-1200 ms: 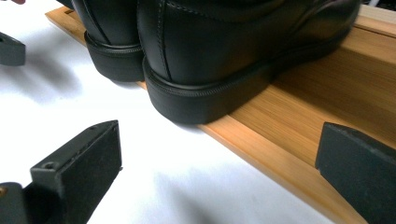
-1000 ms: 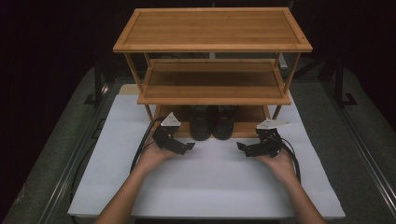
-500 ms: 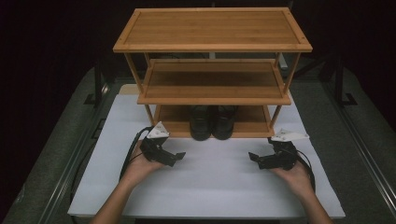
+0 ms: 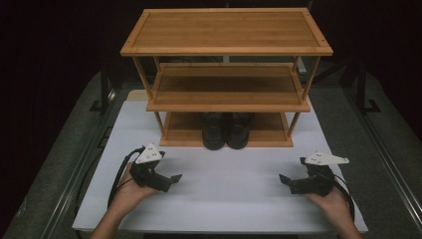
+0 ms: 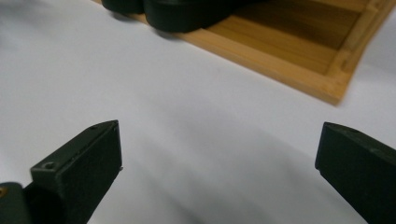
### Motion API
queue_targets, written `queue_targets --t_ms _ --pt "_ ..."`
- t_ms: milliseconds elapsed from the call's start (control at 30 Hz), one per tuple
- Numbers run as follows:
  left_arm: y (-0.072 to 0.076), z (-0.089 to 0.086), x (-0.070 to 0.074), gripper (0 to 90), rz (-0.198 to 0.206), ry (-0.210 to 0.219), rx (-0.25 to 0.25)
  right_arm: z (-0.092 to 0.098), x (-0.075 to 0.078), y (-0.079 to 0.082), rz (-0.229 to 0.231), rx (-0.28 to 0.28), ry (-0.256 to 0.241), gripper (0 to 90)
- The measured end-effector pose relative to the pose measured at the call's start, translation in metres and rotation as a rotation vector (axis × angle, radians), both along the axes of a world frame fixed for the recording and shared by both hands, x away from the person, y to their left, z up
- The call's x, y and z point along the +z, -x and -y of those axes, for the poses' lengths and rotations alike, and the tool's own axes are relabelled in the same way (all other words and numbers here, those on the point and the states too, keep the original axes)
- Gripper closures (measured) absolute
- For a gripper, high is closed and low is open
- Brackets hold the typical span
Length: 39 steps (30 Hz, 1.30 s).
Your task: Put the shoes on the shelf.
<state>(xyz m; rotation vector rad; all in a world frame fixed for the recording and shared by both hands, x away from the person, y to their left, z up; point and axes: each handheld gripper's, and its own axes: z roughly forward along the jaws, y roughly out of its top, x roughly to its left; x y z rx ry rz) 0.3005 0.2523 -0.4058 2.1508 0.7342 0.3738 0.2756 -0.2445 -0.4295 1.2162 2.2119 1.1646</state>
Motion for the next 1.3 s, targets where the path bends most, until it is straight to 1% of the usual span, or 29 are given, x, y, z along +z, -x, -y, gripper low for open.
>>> queue_targets --t_ms 67,167,233,367,467,500,600,633,700,767,833,900,933,967,1300 --pt "0.006 -0.008 -0.001 0.0 0.003 -0.001 0.016 0.005 -0.002 0.005 -0.005 -0.007 -0.002 0.3" --pt "0.015 -0.02 -0.003 0.0 0.002 -0.017 0.038 0.012 -0.004 0.013 -0.016 -0.02 0.002 0.4" --pt "0.019 -0.028 -0.006 0.0 -0.007 -0.023 0.059 0.015 -0.007 0.017 -0.022 -0.025 0.015 0.4" --pt "0.026 -0.044 -0.013 0.0 -0.02 -0.049 0.092 0.022 -0.012 0.023 -0.036 -0.034 0.041 0.4" --pt "0.03 -0.053 -0.018 0.0 -0.018 -0.096 0.12 0.026 -0.016 0.026 -0.05 -0.039 0.049 0.4" --pt "0.031 -0.055 -0.02 0.0 -0.019 -0.102 0.128 0.028 -0.018 0.027 -0.054 -0.043 0.055 0.4" --pt "0.034 -0.063 -0.025 0.0 -0.046 -0.099 0.144 0.029 -0.022 0.028 -0.066 -0.048 0.076 0.4" --pt "0.034 -0.065 -0.027 0.0 -0.049 -0.098 0.15 0.029 -0.023 0.028 -0.07 -0.047 0.081 0.4" --pt "0.036 -0.069 -0.03 0.0 -0.056 -0.093 0.158 0.029 -0.025 0.029 -0.079 -0.048 0.1 0.4" --pt "0.037 -0.072 -0.033 0.0 -0.063 -0.098 0.164 0.029 -0.026 0.029 -0.087 -0.049 0.116 0.4" --pt "0.038 -0.073 -0.037 0.0 -0.079 -0.115 0.167 0.029 -0.026 0.03 -0.087 -0.052 0.122 0.4" --pt "0.039 -0.074 -0.041 0.0 -0.1 -0.129 0.169 0.028 -0.028 0.029 -0.113 -0.056 0.135 0.3" --pt "0.039 -0.075 -0.043 0.0 -0.105 -0.113 0.176 0.028 -0.028 0.028 -0.114 -0.052 0.139 0.4" --pt "0.039 -0.076 -0.044 0.0 -0.096 -0.1 0.174 0.028 -0.028 0.028 -0.115 -0.052 0.139 0.4" --pt "0.041 -0.077 -0.045 0.0 -0.088 -0.101 0.172 0.028 -0.029 0.029 -0.115 -0.056 0.136 0.4"
